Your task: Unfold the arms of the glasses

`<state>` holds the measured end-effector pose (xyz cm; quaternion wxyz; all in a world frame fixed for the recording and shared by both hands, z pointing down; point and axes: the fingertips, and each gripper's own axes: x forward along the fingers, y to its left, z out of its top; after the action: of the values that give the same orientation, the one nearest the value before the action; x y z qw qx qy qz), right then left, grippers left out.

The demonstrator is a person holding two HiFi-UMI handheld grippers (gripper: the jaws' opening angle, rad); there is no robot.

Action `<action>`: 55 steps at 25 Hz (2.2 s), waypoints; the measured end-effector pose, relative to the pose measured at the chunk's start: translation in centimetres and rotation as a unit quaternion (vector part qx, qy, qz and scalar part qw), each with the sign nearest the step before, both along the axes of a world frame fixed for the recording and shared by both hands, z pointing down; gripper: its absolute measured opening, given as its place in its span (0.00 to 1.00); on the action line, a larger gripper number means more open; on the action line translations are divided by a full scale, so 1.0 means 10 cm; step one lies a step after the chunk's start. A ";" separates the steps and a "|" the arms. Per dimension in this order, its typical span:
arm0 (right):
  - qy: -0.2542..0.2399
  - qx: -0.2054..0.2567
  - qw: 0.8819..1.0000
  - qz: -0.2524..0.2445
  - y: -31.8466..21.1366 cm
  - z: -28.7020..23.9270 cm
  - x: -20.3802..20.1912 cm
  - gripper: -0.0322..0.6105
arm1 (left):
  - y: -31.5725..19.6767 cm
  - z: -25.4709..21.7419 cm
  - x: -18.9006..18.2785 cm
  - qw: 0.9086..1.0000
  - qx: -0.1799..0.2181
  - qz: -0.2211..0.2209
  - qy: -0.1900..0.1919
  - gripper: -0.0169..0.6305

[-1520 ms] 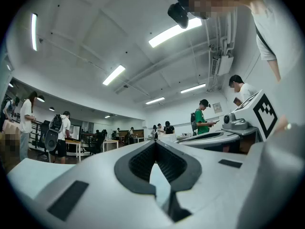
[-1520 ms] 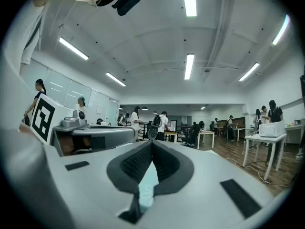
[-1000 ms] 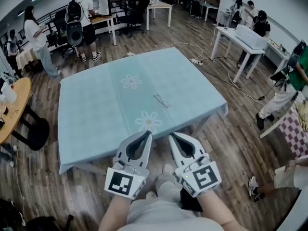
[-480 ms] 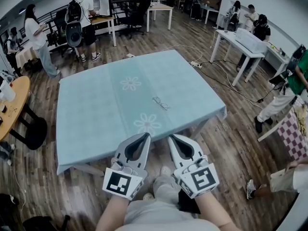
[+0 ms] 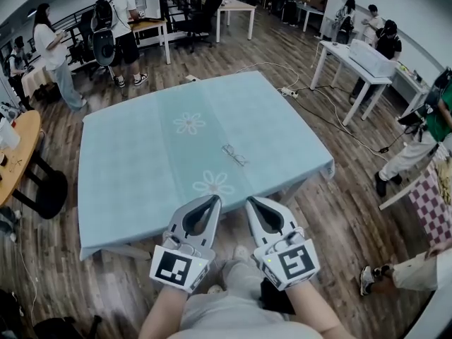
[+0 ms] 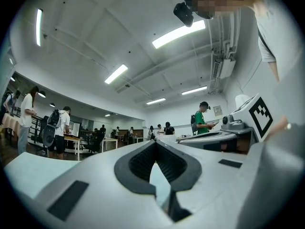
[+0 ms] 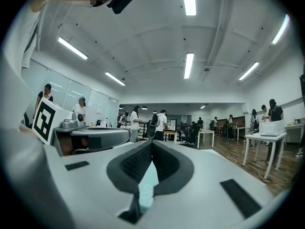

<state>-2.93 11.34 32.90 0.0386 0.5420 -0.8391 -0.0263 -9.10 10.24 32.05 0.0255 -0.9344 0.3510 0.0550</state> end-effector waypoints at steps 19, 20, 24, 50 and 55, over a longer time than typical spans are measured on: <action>0.000 -0.033 0.999 -0.027 -1.00 0.20 0.43 0.06 | -0.98 0.10 0.44 1.000 -0.014 -0.017 -0.001 0.04; -0.007 -0.039 0.999 -0.026 -1.05 0.21 0.47 0.06 | -1.03 0.12 0.47 1.000 -0.016 -0.018 -0.001 0.04; -0.025 -0.037 0.999 -0.029 -1.25 0.19 0.59 0.06 | -1.23 0.19 0.57 0.999 -0.025 -0.023 -0.006 0.04; -0.043 -0.070 0.987 -0.138 -2.36 0.53 0.93 0.06 | -2.19 0.61 0.97 0.995 -0.061 -0.073 -0.025 0.04; -0.027 -0.092 0.987 -0.129 -2.48 0.72 0.91 0.06 | -2.29 0.71 0.94 0.994 -0.075 -0.073 -0.026 0.04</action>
<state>6.12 -13.45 40.08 0.0617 0.4237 -0.9016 0.0612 0.32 -12.66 39.12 -0.0315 -0.9065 0.4209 0.0023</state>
